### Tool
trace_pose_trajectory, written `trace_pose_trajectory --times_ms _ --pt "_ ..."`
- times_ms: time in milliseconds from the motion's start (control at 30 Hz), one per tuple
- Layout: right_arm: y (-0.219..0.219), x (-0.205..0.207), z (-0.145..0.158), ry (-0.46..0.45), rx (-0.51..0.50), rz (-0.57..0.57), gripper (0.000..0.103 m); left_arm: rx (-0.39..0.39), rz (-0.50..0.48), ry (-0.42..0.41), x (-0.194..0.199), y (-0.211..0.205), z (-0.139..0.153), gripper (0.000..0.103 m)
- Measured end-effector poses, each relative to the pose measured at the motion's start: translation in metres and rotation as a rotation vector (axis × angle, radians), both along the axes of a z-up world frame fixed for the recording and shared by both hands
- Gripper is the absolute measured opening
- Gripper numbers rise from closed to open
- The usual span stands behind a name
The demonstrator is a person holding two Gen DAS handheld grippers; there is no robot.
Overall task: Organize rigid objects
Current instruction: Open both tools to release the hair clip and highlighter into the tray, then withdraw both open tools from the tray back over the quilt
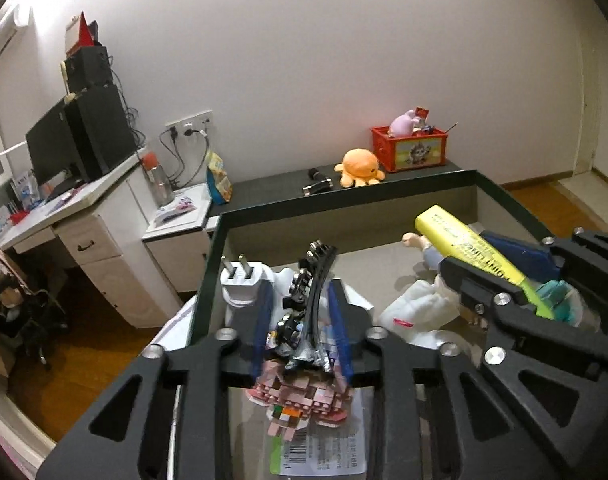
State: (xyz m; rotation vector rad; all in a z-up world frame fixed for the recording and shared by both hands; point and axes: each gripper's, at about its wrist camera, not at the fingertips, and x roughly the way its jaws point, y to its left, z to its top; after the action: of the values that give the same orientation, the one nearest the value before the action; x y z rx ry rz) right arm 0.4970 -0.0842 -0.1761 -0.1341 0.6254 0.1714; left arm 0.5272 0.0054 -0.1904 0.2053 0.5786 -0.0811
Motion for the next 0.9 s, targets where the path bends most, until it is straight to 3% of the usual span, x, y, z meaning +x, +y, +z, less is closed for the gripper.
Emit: trace_pose_trajectory --times_ms 200,367,433,500,633,767,833,900 --pt "0.004 0.000 0.001 -0.009 -0.030 -0.024 0.027 0.020 0.032 -0.017 -0.005 0.005 -0.002 0.063" --pt "0.001 0.002 0.001 -0.009 -0.037 -0.051 0.032 0.019 0.041 -0.020 -0.007 0.008 -0.001 0.069" --pt "-0.002 0.002 0.001 -0.012 -0.037 -0.077 0.046 0.020 0.051 -0.024 -0.008 0.011 -0.001 0.072" --pt "-0.007 0.002 0.002 -0.014 -0.024 -0.085 0.053 0.000 0.064 -0.023 -0.008 0.015 0.000 0.077" --pt "-0.017 -0.002 0.008 -0.027 0.004 -0.109 0.077 -0.040 0.073 -0.041 -0.014 0.024 0.010 0.078" --pt "-0.023 -0.021 0.030 -0.090 0.058 -0.096 0.085 -0.084 0.072 -0.106 -0.039 0.035 0.035 0.087" --pt "-0.023 -0.037 0.044 -0.131 0.071 -0.087 0.103 -0.106 0.080 -0.161 -0.061 0.043 0.054 0.091" --pt "-0.024 -0.054 0.057 -0.175 0.061 -0.089 0.103 -0.121 0.088 -0.211 -0.086 0.049 0.071 0.101"
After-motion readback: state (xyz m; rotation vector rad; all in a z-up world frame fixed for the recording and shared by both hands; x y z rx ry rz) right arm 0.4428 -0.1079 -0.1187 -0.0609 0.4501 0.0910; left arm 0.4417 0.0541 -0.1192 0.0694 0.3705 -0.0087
